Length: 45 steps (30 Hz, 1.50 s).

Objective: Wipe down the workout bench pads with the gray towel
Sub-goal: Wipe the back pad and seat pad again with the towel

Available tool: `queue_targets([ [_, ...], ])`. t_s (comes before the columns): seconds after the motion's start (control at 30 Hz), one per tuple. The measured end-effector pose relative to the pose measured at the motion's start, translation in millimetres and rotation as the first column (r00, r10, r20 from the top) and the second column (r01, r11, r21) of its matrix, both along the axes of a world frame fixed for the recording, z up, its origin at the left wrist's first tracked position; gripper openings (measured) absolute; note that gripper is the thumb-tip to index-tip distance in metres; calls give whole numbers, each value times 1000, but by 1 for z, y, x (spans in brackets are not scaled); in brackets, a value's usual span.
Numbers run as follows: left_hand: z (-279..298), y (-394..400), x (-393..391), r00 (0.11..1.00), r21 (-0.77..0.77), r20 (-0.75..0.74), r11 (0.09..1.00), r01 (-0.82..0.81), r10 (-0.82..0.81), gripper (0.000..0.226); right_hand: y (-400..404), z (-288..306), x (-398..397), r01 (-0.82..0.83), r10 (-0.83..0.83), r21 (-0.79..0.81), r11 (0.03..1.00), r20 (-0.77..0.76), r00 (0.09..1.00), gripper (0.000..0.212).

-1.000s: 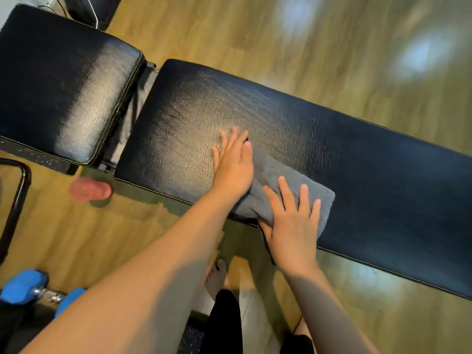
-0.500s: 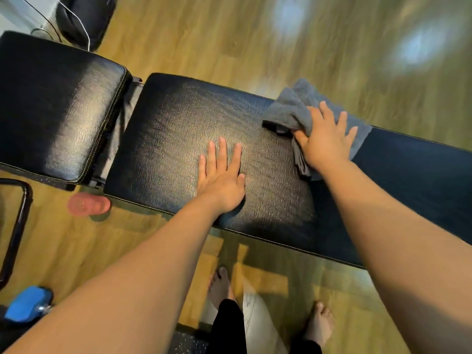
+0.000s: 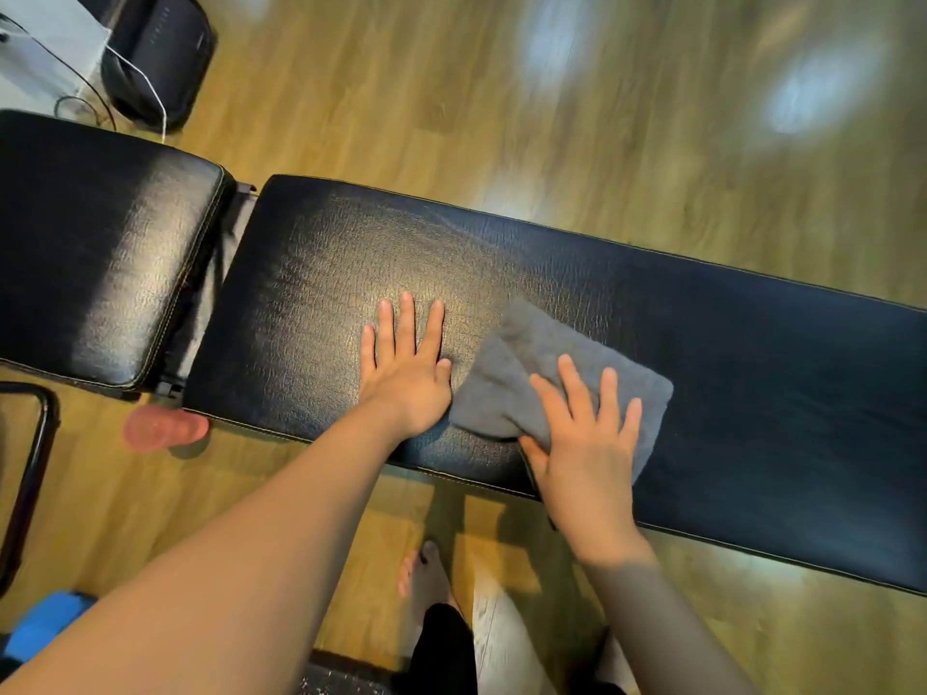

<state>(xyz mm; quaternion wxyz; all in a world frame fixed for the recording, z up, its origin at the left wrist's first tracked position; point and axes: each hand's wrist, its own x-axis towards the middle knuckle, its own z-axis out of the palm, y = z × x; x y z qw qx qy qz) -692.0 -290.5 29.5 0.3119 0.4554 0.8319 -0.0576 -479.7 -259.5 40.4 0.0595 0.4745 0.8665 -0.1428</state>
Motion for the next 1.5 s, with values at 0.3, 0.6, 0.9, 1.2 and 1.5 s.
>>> queue_targets([
  [0.3,10,9,18,992,104,-87,991,-87,96,72,0,-1,25,-65,65,24,998,1,998,73],
  [0.6,0,48,89,912,136,156,907,-399,378,64,115,-14,23,36,-32,59,998,-57,998,64],
  [0.9,2,55,91,945,-6,65,948,-320,319,77,170,-7,26,124,-122,16,992,-90,988,62],
  [1.2,0,56,94,944,0,7,945,-328,328,75,23,-7,105,-100,101,26,995,-52,994,72],
  [1.5,3,56,95,945,-4,11,945,-326,326,75,25,-18,127,-203,202,32,979,37,979,79],
])
